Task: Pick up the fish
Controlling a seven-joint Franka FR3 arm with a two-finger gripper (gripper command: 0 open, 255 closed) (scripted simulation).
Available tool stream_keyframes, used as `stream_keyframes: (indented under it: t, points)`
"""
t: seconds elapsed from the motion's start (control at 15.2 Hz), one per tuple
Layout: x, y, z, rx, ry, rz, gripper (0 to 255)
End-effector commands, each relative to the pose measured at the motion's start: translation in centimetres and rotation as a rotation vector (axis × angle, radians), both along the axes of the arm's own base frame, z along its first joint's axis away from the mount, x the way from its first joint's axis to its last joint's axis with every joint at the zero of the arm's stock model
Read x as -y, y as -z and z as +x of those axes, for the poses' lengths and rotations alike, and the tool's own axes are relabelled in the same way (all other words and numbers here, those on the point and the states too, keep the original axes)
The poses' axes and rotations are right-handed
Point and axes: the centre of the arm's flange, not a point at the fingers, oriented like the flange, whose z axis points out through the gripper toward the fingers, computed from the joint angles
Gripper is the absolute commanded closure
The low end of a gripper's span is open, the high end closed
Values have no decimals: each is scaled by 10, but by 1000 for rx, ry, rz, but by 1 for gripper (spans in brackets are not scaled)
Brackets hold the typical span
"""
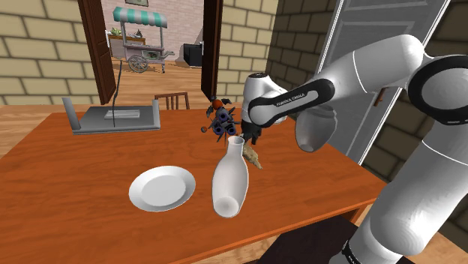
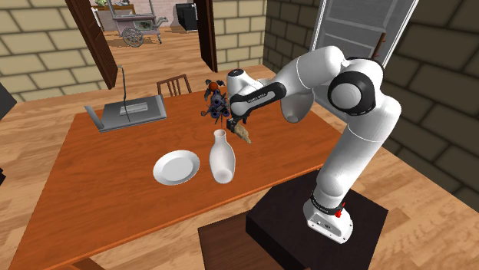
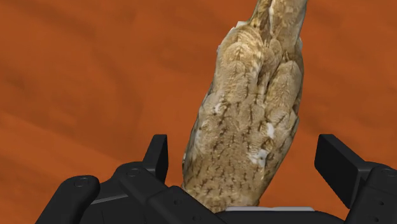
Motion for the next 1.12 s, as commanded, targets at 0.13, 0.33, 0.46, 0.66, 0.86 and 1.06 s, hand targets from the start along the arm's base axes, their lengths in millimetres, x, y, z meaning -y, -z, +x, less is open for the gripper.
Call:
stream_keyframes:
  t: [0.13, 0.33, 0.46, 0.66, 0.86, 1.06]
  points:
    - [1, 14, 0, 1, 0, 0, 0]
    - [1, 14, -1, 1, 0, 0, 255]
    - [2, 14, -1, 1, 0, 0, 255]
    - [2, 14, -1, 1, 0, 0, 255]
    - [1, 9, 0, 1, 0, 0, 255]
    - [1, -7, 0, 1, 0, 0, 255]
